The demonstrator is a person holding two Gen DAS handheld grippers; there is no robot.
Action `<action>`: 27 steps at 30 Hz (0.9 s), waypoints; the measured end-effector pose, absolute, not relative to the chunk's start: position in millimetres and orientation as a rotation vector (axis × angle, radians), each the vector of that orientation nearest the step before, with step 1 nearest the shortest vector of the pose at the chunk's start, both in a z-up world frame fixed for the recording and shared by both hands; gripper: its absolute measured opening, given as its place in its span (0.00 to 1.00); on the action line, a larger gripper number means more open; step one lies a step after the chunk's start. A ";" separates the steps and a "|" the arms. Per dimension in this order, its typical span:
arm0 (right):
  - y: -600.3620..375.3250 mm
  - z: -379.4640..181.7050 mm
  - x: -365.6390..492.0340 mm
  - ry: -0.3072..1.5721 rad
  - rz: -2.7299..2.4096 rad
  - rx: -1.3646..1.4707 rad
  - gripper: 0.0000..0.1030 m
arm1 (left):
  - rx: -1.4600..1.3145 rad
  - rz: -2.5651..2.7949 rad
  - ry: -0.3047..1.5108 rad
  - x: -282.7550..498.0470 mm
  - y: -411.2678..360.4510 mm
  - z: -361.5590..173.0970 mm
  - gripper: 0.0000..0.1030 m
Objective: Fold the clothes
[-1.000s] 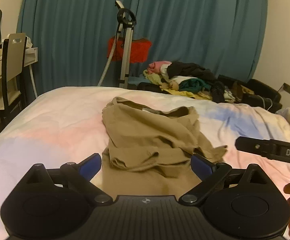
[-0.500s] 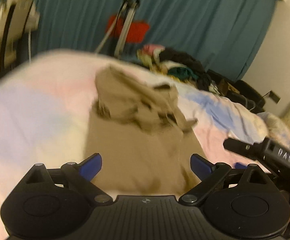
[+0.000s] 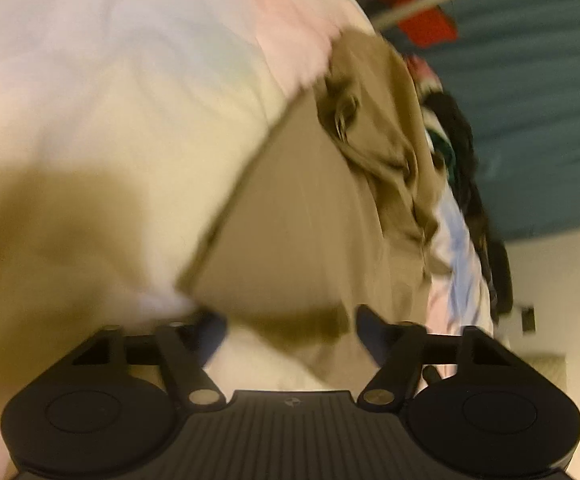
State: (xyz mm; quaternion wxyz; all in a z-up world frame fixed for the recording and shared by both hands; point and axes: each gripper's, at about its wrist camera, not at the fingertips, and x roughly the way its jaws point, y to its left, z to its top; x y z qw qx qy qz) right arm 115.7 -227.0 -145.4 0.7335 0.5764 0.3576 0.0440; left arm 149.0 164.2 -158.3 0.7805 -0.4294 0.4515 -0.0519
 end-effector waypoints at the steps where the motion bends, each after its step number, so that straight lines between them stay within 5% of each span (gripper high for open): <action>1: -227.0 -145.6 117.3 0.778 0.083 1.259 0.53 | -0.927 -0.094 0.959 149.0 166.4 -157.1 0.44; 3: -227.2 -145.9 118.0 0.757 0.052 1.243 0.31 | -0.902 -0.084 0.933 150.1 166.6 -152.8 0.33; 6: -229.1 -140.2 118.4 0.722 0.034 1.206 0.16 | -0.861 -0.091 0.893 149.4 165.2 -144.9 0.15; 8: -232.4 -133.0 118.3 0.690 0.034 1.177 0.10 | -0.848 -0.100 0.856 146.7 165.4 -138.9 0.12; 27: -242.1 -37.2 2.6 0.347 0.206 1.043 0.07 | -0.805 -0.271 0.516 12.1 163.2 -44.3 0.07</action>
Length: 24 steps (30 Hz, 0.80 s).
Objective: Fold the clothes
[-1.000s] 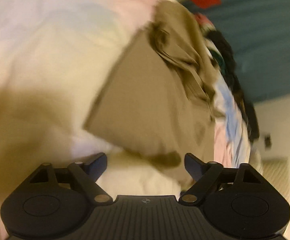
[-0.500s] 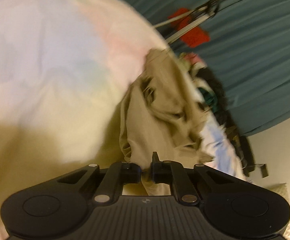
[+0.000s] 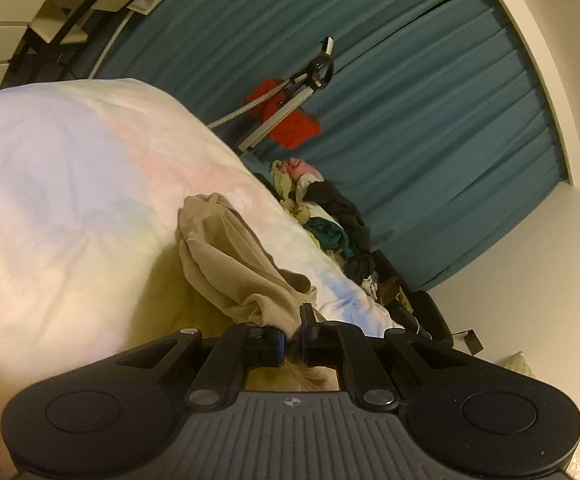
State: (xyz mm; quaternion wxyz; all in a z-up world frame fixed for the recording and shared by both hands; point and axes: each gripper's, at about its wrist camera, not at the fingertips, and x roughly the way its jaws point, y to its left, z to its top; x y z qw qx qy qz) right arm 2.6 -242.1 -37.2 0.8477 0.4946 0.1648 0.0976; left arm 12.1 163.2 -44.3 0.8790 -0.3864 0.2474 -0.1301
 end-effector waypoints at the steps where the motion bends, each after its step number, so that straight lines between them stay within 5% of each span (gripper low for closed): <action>1: -242.2 -38.0 -6.0 0.343 0.208 1.049 0.07 | -0.813 -0.274 0.513 2.0 163.7 -45.8 0.07; 13: -220.7 -18.1 -76.8 0.193 0.206 0.846 0.07 | -0.774 -0.259 0.363 -73.7 160.4 -31.3 0.07; 24: -219.9 7.0 90.0 0.408 0.096 0.818 0.08 | -0.741 -0.154 0.544 106.6 144.8 -10.7 0.08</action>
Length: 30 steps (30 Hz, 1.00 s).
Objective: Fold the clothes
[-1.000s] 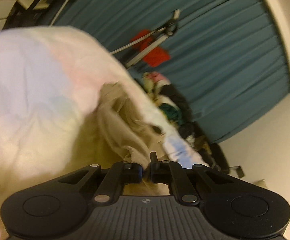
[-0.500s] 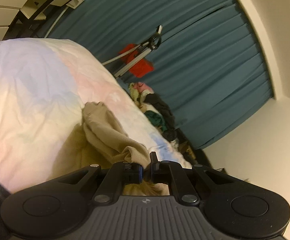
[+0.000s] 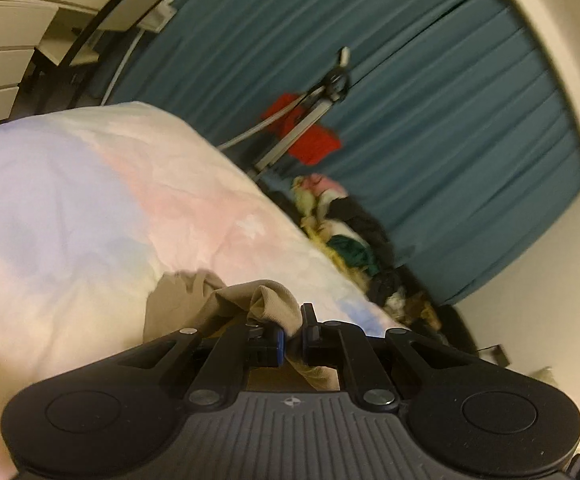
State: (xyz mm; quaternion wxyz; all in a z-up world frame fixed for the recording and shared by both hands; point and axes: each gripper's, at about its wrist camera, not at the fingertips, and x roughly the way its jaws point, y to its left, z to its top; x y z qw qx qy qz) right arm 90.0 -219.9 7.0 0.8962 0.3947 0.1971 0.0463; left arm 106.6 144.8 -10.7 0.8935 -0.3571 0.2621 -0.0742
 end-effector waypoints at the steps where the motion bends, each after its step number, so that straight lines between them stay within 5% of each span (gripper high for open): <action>1: -219.1 3.2 103.0 0.425 0.085 0.814 0.08 | -0.734 -0.148 0.562 125.0 143.7 -13.6 0.08; 9: -222.4 -64.8 162.9 0.532 0.080 0.771 0.08 | -0.721 -0.081 0.662 199.2 139.6 -91.2 0.09; 15: -224.4 -83.2 180.3 0.563 0.084 0.813 0.09 | -0.615 -0.090 0.641 209.6 133.5 -96.6 0.10; 17: -223.4 -83.1 181.6 0.566 0.098 0.799 0.10 | -0.609 -0.098 0.640 205.3 132.4 -96.2 0.15; 19: -222.2 -81.4 181.8 0.575 0.114 0.785 0.13 | -0.596 -0.123 0.631 201.3 130.9 -91.7 0.46; 20: -221.8 -78.5 180.5 0.579 0.125 0.783 0.25 | -0.588 -0.137 0.626 199.3 129.9 -89.1 0.54; 21: -221.5 -73.9 177.2 0.577 0.138 0.780 0.54 | -0.580 -0.151 0.621 197.2 129.0 -86.6 0.69; 22: -219.6 -68.4 172.4 0.569 0.151 0.765 0.71 | -0.560 -0.160 0.620 194.2 126.9 -83.6 0.79; 23: -216.4 -63.0 167.0 0.559 0.154 0.734 0.87 | -0.534 -0.166 0.621 190.8 124.2 -80.3 0.80; 28: -192.9 -44.7 130.0 0.533 0.172 0.523 0.86 | -0.471 -0.191 0.685 171.0 113.0 -83.7 0.82; 29: -187.9 -45.9 126.9 0.543 0.177 0.492 0.82 | -0.460 -0.185 0.712 169.6 109.7 -87.6 0.82; 30: -182.4 -48.0 127.1 0.560 0.190 0.457 0.66 | -0.442 -0.181 0.733 169.2 105.7 -92.5 0.82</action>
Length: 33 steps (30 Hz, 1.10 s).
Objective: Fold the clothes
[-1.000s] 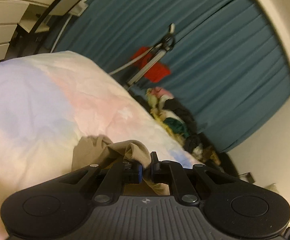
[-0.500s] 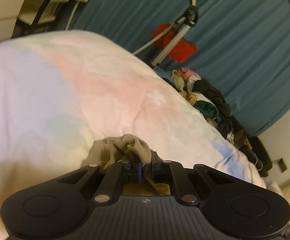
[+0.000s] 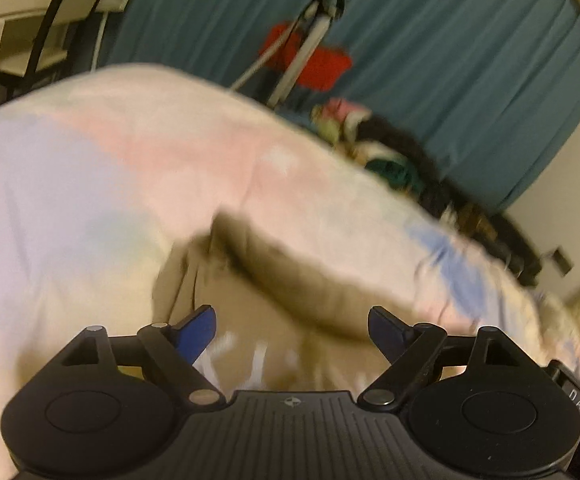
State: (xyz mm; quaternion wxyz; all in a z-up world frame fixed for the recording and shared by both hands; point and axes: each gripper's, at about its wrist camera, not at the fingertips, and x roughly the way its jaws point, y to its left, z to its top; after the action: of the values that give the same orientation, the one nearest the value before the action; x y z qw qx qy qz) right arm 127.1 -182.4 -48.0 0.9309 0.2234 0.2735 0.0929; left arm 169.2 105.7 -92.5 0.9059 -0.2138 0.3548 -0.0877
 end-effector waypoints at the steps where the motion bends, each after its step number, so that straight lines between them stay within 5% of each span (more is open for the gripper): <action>1: -177.3 -50.6 129.9 0.580 0.198 0.426 0.60 | -0.417 -0.179 0.744 170.0 101.3 -96.5 0.82; 3: -167.4 -58.5 140.8 0.628 0.193 0.363 0.40 | -0.354 -0.170 0.751 176.3 92.0 -101.6 0.82; 6: -157.8 -70.5 158.2 0.658 0.174 0.290 0.32 | -0.268 -0.146 0.728 191.8 81.1 -105.6 0.82; 13: -168.4 -80.6 190.7 0.596 0.106 0.277 0.30 | -0.122 -0.049 0.672 222.4 74.4 -116.5 0.82; 33: -146.5 -58.4 112.6 0.573 0.128 0.157 0.32 | -0.125 -0.112 0.666 134.4 70.6 -101.9 0.81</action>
State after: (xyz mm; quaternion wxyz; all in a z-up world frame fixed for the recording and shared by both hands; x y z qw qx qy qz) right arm 112.6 -146.5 -58.4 0.9542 0.0772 0.2820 0.0631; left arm 134.4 70.6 -101.9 0.9417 -0.0615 0.3263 -0.0549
